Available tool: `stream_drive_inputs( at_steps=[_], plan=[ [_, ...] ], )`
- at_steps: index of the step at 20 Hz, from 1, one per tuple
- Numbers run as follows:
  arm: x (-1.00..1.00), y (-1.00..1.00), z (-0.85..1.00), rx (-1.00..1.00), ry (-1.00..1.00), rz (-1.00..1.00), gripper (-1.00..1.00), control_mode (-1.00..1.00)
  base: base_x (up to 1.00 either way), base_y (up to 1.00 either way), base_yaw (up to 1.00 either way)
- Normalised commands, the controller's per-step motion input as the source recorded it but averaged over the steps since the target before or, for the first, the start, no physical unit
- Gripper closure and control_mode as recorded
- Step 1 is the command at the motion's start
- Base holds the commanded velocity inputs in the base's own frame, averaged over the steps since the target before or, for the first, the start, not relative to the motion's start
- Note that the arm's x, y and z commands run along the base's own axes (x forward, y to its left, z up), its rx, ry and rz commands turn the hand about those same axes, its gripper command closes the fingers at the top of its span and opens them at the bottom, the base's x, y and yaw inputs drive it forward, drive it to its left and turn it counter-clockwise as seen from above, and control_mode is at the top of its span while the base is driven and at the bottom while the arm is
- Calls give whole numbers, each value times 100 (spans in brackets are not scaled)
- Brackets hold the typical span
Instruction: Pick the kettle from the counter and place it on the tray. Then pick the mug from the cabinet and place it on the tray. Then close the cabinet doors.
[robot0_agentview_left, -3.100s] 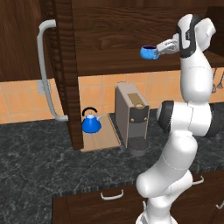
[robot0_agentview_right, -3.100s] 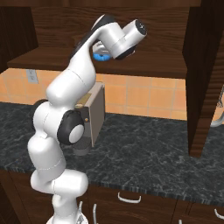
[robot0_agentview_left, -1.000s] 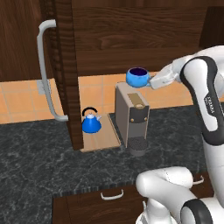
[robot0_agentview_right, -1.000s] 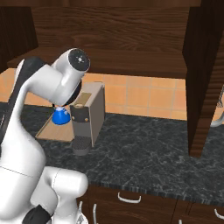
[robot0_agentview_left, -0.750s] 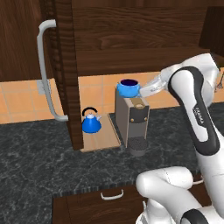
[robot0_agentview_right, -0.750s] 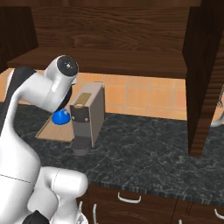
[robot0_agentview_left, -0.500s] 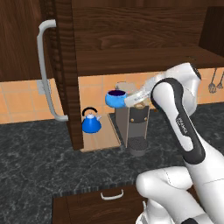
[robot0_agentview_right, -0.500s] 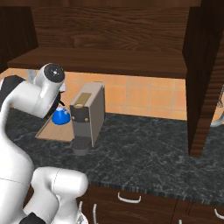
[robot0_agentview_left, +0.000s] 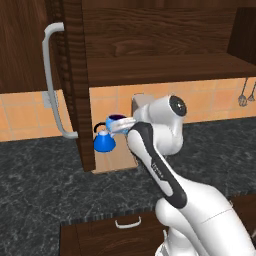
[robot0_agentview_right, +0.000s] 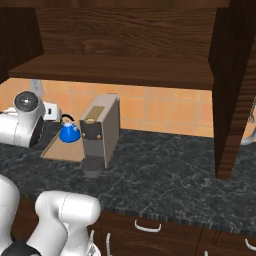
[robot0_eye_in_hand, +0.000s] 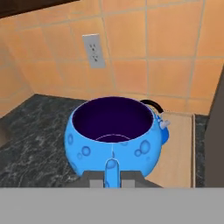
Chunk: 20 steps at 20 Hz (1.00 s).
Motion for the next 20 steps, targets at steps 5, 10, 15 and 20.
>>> stream_drive_inputs(
  at_steps=[5,10,15,20],
  plan=[
    [38,1,-42,0,15,-5,100,-100,0,0,0],
    [43,2,-63,-4,10,-1,100,-100,0,0,0],
    [52,12,-85,-15,1,-6,100,-100,0,0,0],
    [44,5,-68,-9,3,-6,100,-100,0,0,0]
  ],
)
